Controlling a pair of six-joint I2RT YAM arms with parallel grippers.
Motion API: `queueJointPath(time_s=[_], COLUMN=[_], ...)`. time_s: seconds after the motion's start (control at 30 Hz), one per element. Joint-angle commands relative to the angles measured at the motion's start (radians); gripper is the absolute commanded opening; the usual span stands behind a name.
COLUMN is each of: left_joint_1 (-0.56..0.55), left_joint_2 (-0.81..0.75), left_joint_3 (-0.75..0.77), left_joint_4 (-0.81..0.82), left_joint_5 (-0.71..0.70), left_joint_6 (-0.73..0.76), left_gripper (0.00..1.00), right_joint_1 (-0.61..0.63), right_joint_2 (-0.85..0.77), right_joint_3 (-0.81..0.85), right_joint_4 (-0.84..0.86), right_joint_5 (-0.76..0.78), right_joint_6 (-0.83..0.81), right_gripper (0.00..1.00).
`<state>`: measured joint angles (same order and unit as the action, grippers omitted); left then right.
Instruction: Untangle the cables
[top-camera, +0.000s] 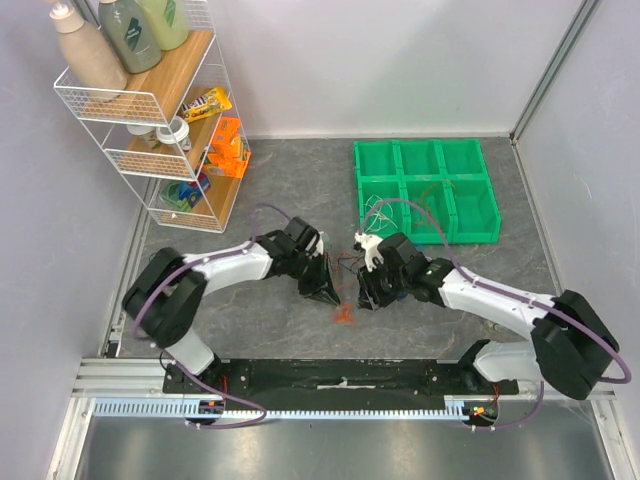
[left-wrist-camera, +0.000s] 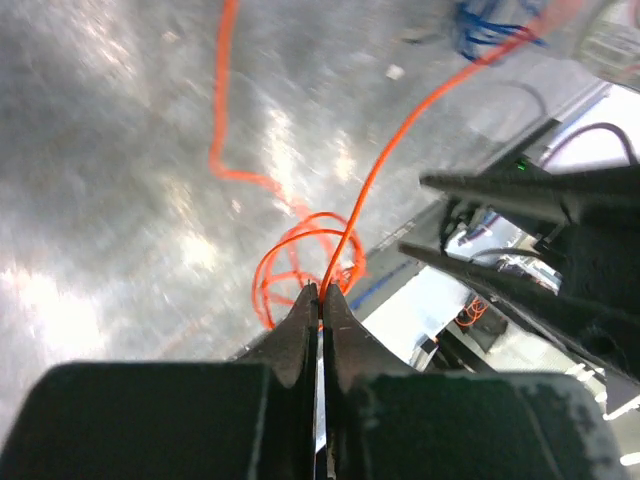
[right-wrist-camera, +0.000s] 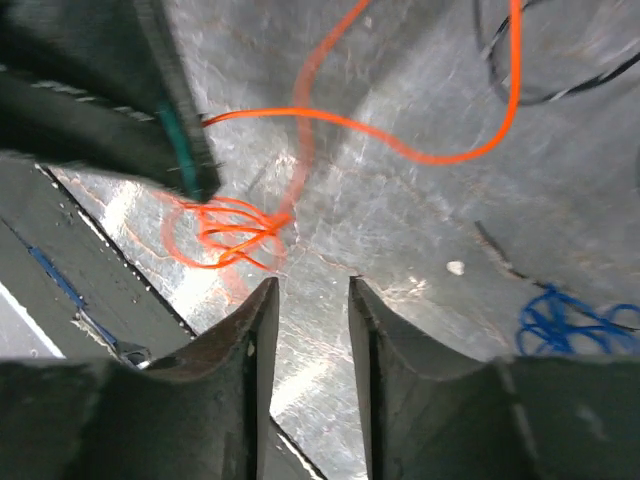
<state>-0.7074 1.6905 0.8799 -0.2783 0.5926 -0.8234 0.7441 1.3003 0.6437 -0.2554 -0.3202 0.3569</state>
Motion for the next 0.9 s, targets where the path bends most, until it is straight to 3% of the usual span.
queueJointPath(time_s=[0.0, 0.1, 0.27, 0.4, 0.47, 0.53, 0.67, 0.87], left_joint_1=[0.003, 0.013, 0.028, 0.042, 0.042, 0.054, 0.071, 0.086], left_joint_2=[-0.251, -0.311, -0.279, -0.373, -0.431, -0.474, -0.476, -0.463], left_joint_3=[0.079, 0.141, 0.381, 0.444, 0.439, 0.43, 0.467, 0.525], left_joint_4=[-0.186, -0.274, -0.611, -0.569, -0.492, -0.455, -0.47, -0.558], left_joint_5=[-0.118, -0.09, -0.172, -0.197, -0.203, -0.209, -0.214, -0.315], left_joint_6=[0.006, -0.048, -0.005, -0.014, 0.009, 0.015, -0.002, 0.015], left_gripper=[0.01, 0.02, 0.02, 0.02, 0.02, 0.02, 0.02, 0.02], right_joint_1=[0.003, 0.026, 0.063, 0.081, 0.08, 0.075, 0.072, 0.074], right_joint_2=[-0.111, -0.169, -0.211, -0.234, -0.223, -0.197, -0.199, -0.233], right_joint_3=[0.125, 0.168, 0.27, 0.344, 0.395, 0.444, 0.476, 0.49], right_joint_4=[-0.09, -0.104, -0.107, -0.111, -0.177, -0.254, -0.197, -0.052], right_joint_5=[0.058, 0.04, 0.043, 0.134, 0.347, 0.435, 0.252, 0.095], right_joint_6=[-0.024, -0.032, -0.033, 0.005, 0.033, 0.039, -0.018, 0.051], right_gripper=[0.47, 0.54, 0.6, 0.59, 0.61, 0.61, 0.61, 0.64])
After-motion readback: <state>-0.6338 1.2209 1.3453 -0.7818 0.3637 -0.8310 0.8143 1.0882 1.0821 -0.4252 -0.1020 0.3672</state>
